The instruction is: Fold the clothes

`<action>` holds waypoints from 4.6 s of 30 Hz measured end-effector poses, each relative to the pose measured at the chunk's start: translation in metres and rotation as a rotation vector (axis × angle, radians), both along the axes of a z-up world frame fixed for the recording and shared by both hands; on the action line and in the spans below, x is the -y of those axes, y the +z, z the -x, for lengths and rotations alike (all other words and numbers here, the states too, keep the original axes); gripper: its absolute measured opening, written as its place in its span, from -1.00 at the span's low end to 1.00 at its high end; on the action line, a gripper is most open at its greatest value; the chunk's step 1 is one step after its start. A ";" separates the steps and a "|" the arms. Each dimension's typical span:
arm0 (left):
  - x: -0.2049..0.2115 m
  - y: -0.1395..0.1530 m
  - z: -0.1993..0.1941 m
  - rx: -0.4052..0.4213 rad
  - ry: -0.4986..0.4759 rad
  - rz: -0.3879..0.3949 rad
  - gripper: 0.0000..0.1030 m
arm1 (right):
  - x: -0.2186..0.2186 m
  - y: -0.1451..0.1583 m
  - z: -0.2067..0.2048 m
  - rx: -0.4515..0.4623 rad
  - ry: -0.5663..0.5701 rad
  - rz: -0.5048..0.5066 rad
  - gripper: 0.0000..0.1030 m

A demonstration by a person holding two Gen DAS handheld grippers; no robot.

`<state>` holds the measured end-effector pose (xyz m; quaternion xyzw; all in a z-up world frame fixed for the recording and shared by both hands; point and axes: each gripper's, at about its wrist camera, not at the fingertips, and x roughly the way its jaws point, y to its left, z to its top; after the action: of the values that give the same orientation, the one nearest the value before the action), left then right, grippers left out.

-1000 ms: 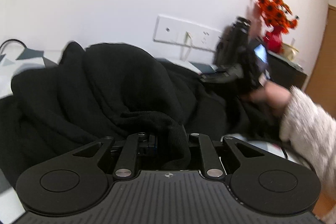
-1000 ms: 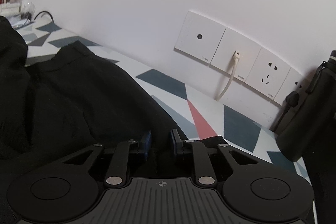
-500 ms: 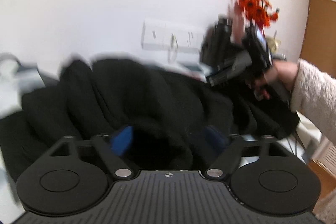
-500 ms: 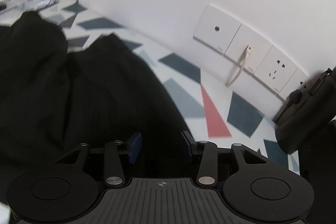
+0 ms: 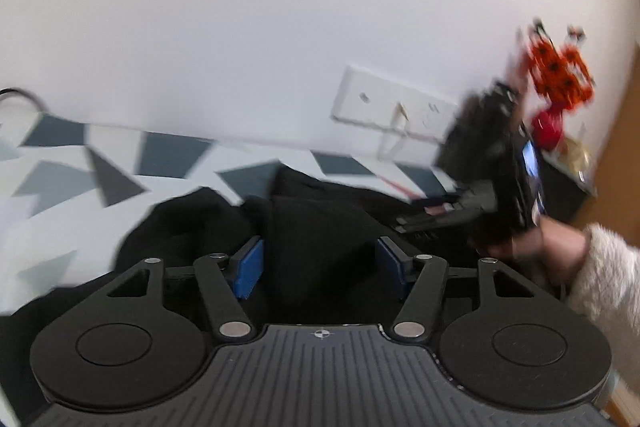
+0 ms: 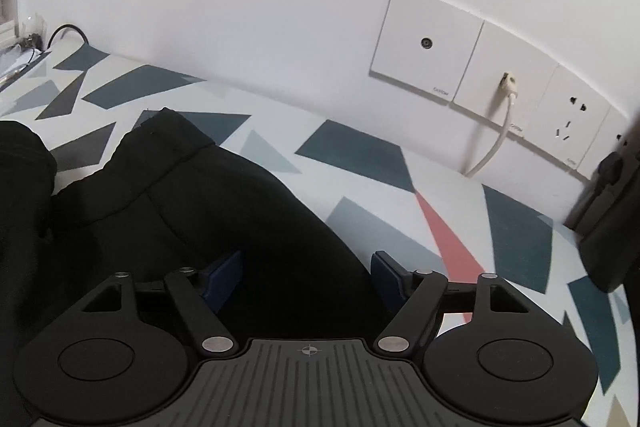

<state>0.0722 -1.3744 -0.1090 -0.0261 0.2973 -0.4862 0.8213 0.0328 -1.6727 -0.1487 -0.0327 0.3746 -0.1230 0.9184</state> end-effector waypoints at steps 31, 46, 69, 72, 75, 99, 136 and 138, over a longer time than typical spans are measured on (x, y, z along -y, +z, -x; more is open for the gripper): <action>-0.043 -0.038 0.042 0.012 0.001 -0.065 -0.71 | 0.036 -0.024 0.088 0.061 -0.337 0.190 -0.44; -0.029 -0.007 -0.006 0.267 0.053 -0.327 0.36 | 0.039 -0.025 0.088 0.073 -0.335 0.183 -0.38; -0.094 -0.028 0.027 0.196 0.030 -0.340 -0.31 | 0.019 -0.030 0.078 0.030 -0.296 0.297 -0.29; -0.090 -0.025 0.024 0.187 0.062 -0.339 -0.11 | 0.015 -0.031 0.075 0.020 -0.288 0.328 -0.30; -0.082 -0.017 0.023 0.208 0.089 -0.331 0.02 | 0.020 -0.029 0.078 0.032 -0.293 0.290 -0.30; 0.019 -0.026 -0.053 -0.200 0.033 -0.126 0.66 | 0.071 -0.014 0.013 0.027 -0.081 -0.038 0.48; 0.037 -0.048 0.001 0.075 -0.044 -0.250 -0.71 | 0.052 -0.001 0.078 0.050 -0.139 -0.085 -0.04; 0.038 -0.048 0.000 0.065 -0.039 -0.251 -0.71 | 0.055 0.000 0.087 0.050 -0.167 -0.119 0.13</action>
<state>0.0724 -1.4121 -0.1568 0.0985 0.3294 -0.4618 0.8176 -0.0542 -1.7282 -0.1491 0.0564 0.3598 -0.1776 0.9142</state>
